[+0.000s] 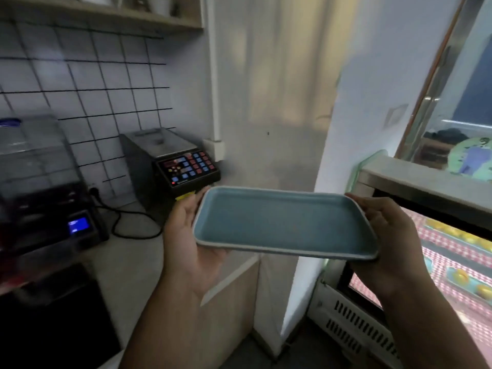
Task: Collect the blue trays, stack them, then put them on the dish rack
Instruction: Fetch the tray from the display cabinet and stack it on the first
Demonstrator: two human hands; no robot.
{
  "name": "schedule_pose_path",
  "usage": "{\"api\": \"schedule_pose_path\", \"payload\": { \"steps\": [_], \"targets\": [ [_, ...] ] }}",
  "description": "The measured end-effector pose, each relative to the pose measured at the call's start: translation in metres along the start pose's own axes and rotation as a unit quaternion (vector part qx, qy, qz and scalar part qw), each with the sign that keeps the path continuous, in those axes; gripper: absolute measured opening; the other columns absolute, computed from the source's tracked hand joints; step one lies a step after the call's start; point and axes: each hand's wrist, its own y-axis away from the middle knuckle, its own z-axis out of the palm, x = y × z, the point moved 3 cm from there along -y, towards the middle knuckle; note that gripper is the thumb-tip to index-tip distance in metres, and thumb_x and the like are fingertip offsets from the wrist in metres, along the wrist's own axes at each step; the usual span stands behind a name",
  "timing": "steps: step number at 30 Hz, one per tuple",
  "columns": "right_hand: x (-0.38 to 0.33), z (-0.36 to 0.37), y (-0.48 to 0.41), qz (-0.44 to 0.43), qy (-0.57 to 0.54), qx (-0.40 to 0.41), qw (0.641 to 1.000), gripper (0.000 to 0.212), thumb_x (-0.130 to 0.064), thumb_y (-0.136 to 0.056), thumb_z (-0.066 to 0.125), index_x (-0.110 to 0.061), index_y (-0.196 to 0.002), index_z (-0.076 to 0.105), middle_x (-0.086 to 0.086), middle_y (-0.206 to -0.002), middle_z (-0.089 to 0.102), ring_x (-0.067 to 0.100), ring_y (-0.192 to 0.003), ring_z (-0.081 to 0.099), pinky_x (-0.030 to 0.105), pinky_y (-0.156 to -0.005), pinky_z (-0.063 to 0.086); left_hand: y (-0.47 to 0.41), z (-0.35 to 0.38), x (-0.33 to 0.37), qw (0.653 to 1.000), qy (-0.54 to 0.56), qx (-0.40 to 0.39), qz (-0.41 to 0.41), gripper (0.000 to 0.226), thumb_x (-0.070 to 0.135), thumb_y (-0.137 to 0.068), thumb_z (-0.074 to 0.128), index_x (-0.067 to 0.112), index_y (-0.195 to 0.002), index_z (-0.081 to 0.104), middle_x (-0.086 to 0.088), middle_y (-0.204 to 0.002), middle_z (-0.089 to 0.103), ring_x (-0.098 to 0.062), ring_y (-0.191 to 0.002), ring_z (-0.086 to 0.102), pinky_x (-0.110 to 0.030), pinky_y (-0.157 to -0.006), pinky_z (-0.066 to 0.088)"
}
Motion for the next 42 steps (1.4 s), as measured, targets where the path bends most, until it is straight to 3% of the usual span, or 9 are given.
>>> {"api": "schedule_pose_path", "payload": {
  "steps": [11, 15, 18, 20, 22, 27, 33, 37, 42],
  "targets": [
    [0.173, 0.215, 0.104, 0.121, -0.01, -0.193, 0.974, 0.042, -0.024, -0.093, 0.044, -0.018, -0.069, 0.078, 0.002, -0.068, 0.072, 0.013, -0.059, 0.07, 0.023, -0.047, 0.054, 0.166, -0.188, 0.197, 0.983, -0.047, 0.134, 0.117, 0.021, 0.036, -0.076, 0.062, 0.022, -0.084, 0.075, 0.001, -0.079, 0.074, -0.016, -0.07, 0.069, -0.029, -0.057, 0.053],
    [0.227, 0.283, 0.136, 0.136, 0.045, -0.274, 0.951, 0.029, -0.023, -0.091, 0.047, -0.013, -0.09, 0.075, 0.005, -0.08, 0.07, 0.016, -0.067, 0.069, 0.025, -0.053, 0.055, 0.226, -0.247, 0.251, 0.967, -0.043, 0.191, 0.164, 0.02, 0.032, -0.086, 0.061, 0.018, -0.098, 0.069, -0.002, -0.082, 0.071, -0.019, -0.074, 0.068, -0.03, -0.059, 0.053],
    [0.259, 0.312, 0.155, 0.025, 0.133, -0.306, 0.942, 0.021, -0.005, -0.097, 0.046, -0.008, -0.103, 0.066, -0.01, -0.087, 0.074, 0.004, -0.08, 0.07, 0.023, -0.066, 0.057, 0.263, -0.278, 0.275, 0.951, -0.097, 0.213, 0.201, 0.025, 0.029, -0.089, 0.054, 0.014, -0.106, 0.063, -0.005, -0.09, 0.068, -0.021, -0.083, 0.063, -0.032, -0.064, 0.05],
    [0.287, 0.328, 0.163, 0.036, 0.147, -0.307, 0.94, 0.022, 0.0, -0.099, 0.043, -0.001, -0.114, 0.059, 0.007, -0.105, 0.07, 0.02, -0.097, 0.067, 0.04, -0.087, 0.056, 0.286, -0.299, 0.287, 0.935, -0.126, 0.252, 0.213, 0.034, 0.028, -0.089, 0.05, 0.01, -0.114, 0.064, -0.008, -0.1, 0.069, -0.021, -0.088, 0.065, -0.033, -0.067, 0.052],
    [0.313, 0.341, 0.165, 0.057, 0.17, -0.297, 0.938, 0.022, -0.004, -0.099, 0.043, -0.002, -0.113, 0.06, 0.013, -0.106, 0.064, 0.027, -0.096, 0.063, 0.048, -0.09, 0.054, 0.302, -0.315, 0.295, 0.915, -0.166, 0.291, 0.223, 0.038, 0.03, -0.091, 0.048, 0.011, -0.12, 0.063, -0.009, -0.105, 0.07, -0.022, -0.091, 0.066, -0.034, -0.067, 0.055],
    [0.364, 0.371, 0.164, 0.185, 0.14, -0.194, 0.953, 0.028, -0.024, -0.087, 0.055, -0.016, -0.069, 0.074, -0.002, -0.066, 0.072, 0.015, -0.056, 0.068, 0.019, -0.043, 0.05, 0.313, -0.356, 0.299, 0.828, -0.289, 0.435, 0.204, 0.027, 0.031, -0.097, 0.045, 0.024, -0.11, 0.067, -0.011, -0.108, 0.072, -0.03, -0.099, 0.069, -0.033, -0.066, 0.058],
    [0.414, 0.399, 0.136, 0.167, 0.191, -0.192, 0.948, 0.037, -0.029, -0.089, 0.052, -0.026, -0.06, 0.074, -0.007, -0.057, 0.072, 0.012, -0.052, 0.067, 0.023, -0.04, 0.048, 0.311, -0.404, 0.292, 0.748, -0.413, 0.491, 0.17, 0.019, 0.058, -0.092, 0.043, 0.045, -0.102, 0.052, 0.01, -0.102, 0.059, -0.016, -0.091, 0.064, -0.034, -0.059, 0.06],
    [0.463, 0.409, 0.114, 0.179, 0.235, -0.195, 0.935, 0.031, -0.032, -0.093, 0.052, -0.02, -0.075, 0.074, 0.002, -0.073, 0.073, 0.022, -0.069, 0.066, 0.035, -0.059, 0.05, 0.296, -0.437, 0.291, 0.666, -0.519, 0.523, 0.115, 0.04, 0.064, -0.085, 0.034, 0.033, -0.105, 0.05, 0.011, -0.096, 0.059, -0.007, -0.086, 0.061, -0.031, -0.067, 0.057],
    [0.536, 0.412, 0.087, 0.192, 0.299, -0.215, 0.91, 0.03, -0.023, -0.1, 0.048, -0.005, -0.114, 0.068, 0.012, -0.101, 0.068, 0.029, -0.096, 0.062, 0.041, -0.086, 0.047, 0.27, -0.48, 0.284, 0.637, -0.547, 0.54, 0.058, 0.041, 0.053, -0.094, 0.04, 0.023, -0.12, 0.046, 0.001, -0.103, 0.063, -0.013, -0.089, 0.064, -0.044, -0.078, 0.058]
  ]
}}
